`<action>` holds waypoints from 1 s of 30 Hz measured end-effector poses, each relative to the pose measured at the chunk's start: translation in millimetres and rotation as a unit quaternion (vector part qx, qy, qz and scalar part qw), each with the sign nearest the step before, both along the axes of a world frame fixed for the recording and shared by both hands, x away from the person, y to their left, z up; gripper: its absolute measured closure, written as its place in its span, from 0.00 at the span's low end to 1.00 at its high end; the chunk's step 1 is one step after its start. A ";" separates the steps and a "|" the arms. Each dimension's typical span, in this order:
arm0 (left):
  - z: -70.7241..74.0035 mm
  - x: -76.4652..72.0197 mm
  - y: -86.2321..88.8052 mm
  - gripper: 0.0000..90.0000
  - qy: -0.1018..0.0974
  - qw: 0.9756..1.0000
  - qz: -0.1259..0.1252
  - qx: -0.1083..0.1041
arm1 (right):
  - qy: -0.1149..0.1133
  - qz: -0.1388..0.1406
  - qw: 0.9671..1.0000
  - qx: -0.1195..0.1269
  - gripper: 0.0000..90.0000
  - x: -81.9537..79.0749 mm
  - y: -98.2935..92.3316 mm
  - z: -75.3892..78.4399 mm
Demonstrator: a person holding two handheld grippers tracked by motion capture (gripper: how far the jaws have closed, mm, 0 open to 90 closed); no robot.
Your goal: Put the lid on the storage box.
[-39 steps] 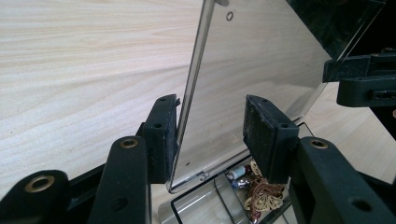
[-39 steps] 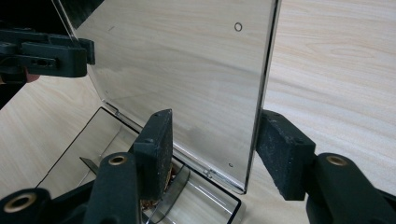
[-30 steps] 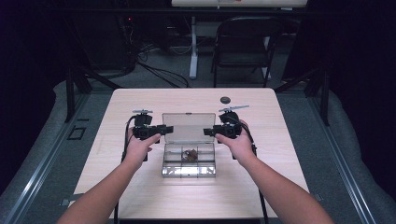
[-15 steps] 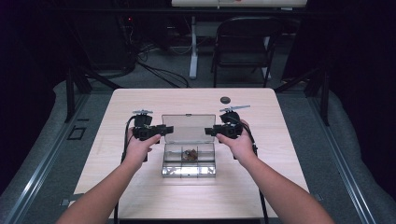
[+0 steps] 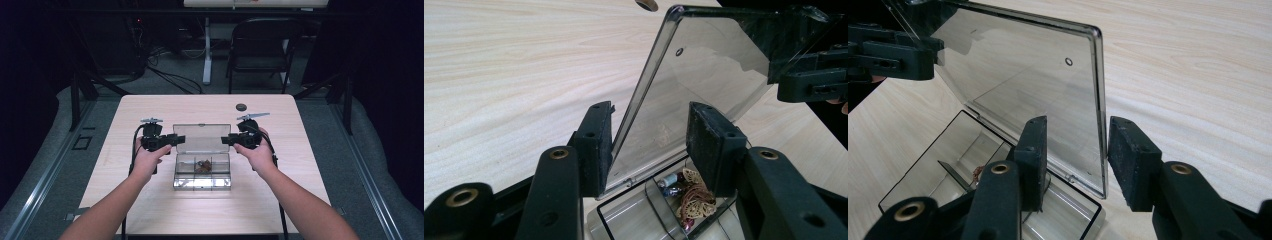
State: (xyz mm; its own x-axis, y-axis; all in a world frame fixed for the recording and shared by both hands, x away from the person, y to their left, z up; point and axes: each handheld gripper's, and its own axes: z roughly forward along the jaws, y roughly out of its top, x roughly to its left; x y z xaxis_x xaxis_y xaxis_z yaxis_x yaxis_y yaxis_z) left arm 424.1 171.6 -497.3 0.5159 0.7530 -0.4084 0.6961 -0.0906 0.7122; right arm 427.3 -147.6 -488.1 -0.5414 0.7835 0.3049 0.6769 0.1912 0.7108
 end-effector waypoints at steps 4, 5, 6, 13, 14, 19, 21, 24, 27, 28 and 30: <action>1.1 -0.7 0.8 0.60 -0.002 1.000 -0.002 0.000 | -0.002 0.002 1.000 -0.004 0.70 -0.9 -1.1 0.5; 1.5 -1.1 0.9 0.60 -0.001 1.000 -0.003 0.000 | -0.003 0.003 1.000 -0.004 0.71 -1.1 -1.3 0.6; 1.8 -1.3 0.9 0.60 -0.002 1.000 -0.003 0.000 | -0.003 0.003 1.000 -0.004 0.72 -1.2 -1.5 0.9; 3.9 -2.7 1.3 0.60 -0.006 1.000 -0.005 0.001 | -0.008 0.006 1.000 -0.010 0.79 -2.1 -3.6 2.3; 4.4 -3.1 1.5 0.60 -0.005 1.000 -0.006 0.000 | -0.009 0.007 1.000 -0.012 0.79 -2.4 -3.8 2.4; 7.1 -5.3 2.0 0.60 -0.010 1.000 -0.006 0.001 | -0.010 0.011 1.000 -0.013 0.80 -3.3 -4.8 1.7; 8.3 -6.2 2.3 0.59 -0.011 1.000 -0.006 0.000 | -0.009 0.012 1.000 -0.014 0.81 -3.9 -5.1 1.6; 11.5 -7.6 4.0 0.59 -0.013 1.000 -0.007 0.001 | -0.012 0.014 1.000 -0.016 0.82 -4.9 -5.5 1.3; 16.3 -9.4 6.1 0.59 -0.021 1.000 -0.007 0.001 | -0.013 0.015 1.000 -0.015 0.83 -5.4 -6.4 0.8; 17.4 -10.1 6.4 0.59 -0.022 1.000 -0.007 -0.001 | -0.012 0.014 1.000 -0.016 0.83 -5.8 -6.5 1.0; 20.6 -12.1 7.9 0.60 -0.024 1.000 -0.009 0.002 | -0.013 0.014 1.000 -0.016 0.82 -6.2 -6.8 0.9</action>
